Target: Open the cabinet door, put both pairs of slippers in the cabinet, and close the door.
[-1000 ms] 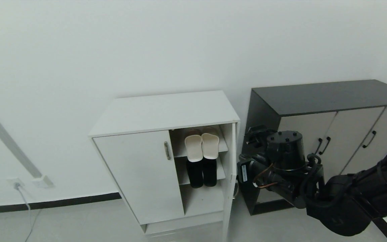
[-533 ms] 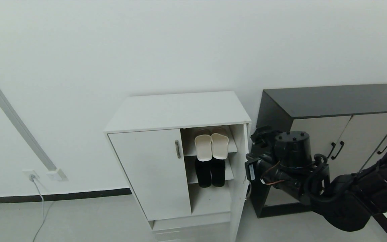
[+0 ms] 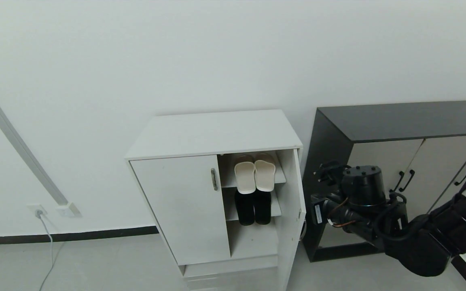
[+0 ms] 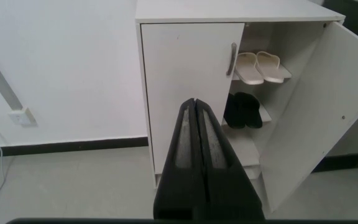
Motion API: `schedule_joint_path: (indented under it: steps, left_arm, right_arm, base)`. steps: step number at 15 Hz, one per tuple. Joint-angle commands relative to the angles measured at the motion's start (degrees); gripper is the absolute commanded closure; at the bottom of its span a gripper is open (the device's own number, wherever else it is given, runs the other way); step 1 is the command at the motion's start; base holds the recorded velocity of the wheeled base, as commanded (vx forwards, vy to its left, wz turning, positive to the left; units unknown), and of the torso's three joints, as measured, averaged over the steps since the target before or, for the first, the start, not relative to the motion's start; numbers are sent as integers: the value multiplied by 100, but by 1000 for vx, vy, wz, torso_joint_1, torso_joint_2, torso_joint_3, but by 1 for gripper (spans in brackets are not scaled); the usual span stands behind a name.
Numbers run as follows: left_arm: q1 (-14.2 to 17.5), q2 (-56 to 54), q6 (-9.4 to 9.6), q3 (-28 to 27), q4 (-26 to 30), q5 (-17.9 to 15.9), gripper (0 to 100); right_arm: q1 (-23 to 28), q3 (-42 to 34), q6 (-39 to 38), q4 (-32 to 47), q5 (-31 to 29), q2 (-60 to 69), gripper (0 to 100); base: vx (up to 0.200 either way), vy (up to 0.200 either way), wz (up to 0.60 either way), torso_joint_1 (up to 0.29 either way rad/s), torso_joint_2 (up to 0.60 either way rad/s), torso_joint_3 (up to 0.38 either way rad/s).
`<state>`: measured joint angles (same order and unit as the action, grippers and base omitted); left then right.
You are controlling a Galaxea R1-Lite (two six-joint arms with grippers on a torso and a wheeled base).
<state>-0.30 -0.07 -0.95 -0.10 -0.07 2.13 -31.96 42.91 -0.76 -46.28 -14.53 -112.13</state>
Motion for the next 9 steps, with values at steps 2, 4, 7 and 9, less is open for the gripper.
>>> schedule_joint_path:
  steps: [2,4,7,9]
  left_arm:
    - [4,7,-2,1,-1,6,100]
    - [4,7,-2,1,-1,6,100]
    - [4,7,-2,1,-1,6,100]
    - [4,7,-2,1,-1,-2,100]
  right_arm:
    - [-3,262,-4,-66,47,-415,100]
    - [-56,446,-74,-66,91,-635,100]
    - [-152,736,-206,-75,249,-828,100]
    - [-214,1176,-250,-119,390,-1092,100]
  base:
    - [0,0,0,0,0,0]
    - [0,0,0,0,0,0]
    - [0,0,0,0,0,0]
    - [0,0,0,0,0,0]
